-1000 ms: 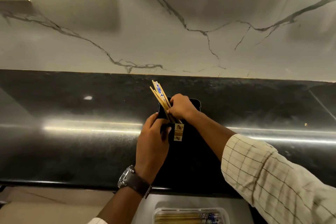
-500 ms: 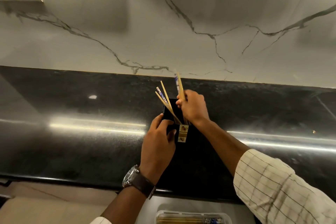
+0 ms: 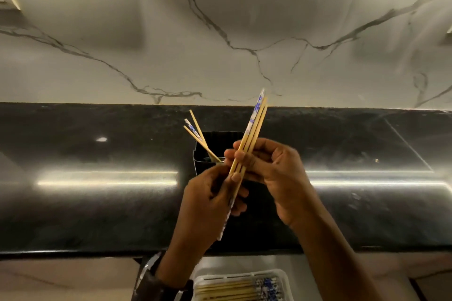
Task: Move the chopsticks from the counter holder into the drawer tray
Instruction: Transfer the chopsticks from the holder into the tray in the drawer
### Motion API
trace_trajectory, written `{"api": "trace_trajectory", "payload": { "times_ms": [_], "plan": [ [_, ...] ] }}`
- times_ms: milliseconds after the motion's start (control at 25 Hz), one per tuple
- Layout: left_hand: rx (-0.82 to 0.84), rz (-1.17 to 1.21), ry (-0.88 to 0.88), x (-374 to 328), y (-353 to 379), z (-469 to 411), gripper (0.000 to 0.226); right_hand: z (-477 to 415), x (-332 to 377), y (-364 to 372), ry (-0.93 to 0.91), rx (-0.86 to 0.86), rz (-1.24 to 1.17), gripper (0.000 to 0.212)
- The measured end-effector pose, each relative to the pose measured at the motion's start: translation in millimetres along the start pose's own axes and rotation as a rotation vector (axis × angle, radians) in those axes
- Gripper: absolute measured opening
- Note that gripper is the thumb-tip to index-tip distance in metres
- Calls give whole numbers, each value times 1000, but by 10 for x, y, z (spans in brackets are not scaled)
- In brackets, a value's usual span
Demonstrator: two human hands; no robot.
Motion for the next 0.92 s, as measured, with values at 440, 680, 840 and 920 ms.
{"api": "trace_trajectory", "payload": {
  "times_ms": [440, 680, 840, 920],
  "plan": [
    [65, -5, -361, 792, 139, 797, 14, 495, -318, -672, 126, -300, 4, 13],
    [174, 54, -425, 762, 228, 1029, 16, 691, -701, -466, 284, -88, -30, 24],
    [148, 71, -497, 855, 137, 1117, 18, 697, -743, -576, 241, -226, -48, 21],
    [115, 124, -542, 907, 46, 1157, 20, 668, -685, -740, 181, -388, -131, 19]
  ]
}}
Point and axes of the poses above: each hand's wrist, its own z-axis away from the middle knuckle, its own y-axis out of the palm, x = y × z, the point moved 7 cm from there along -z, towards the middle knuckle, and after that the axes turned 9 degrees about -x, right-handed, at the moved point
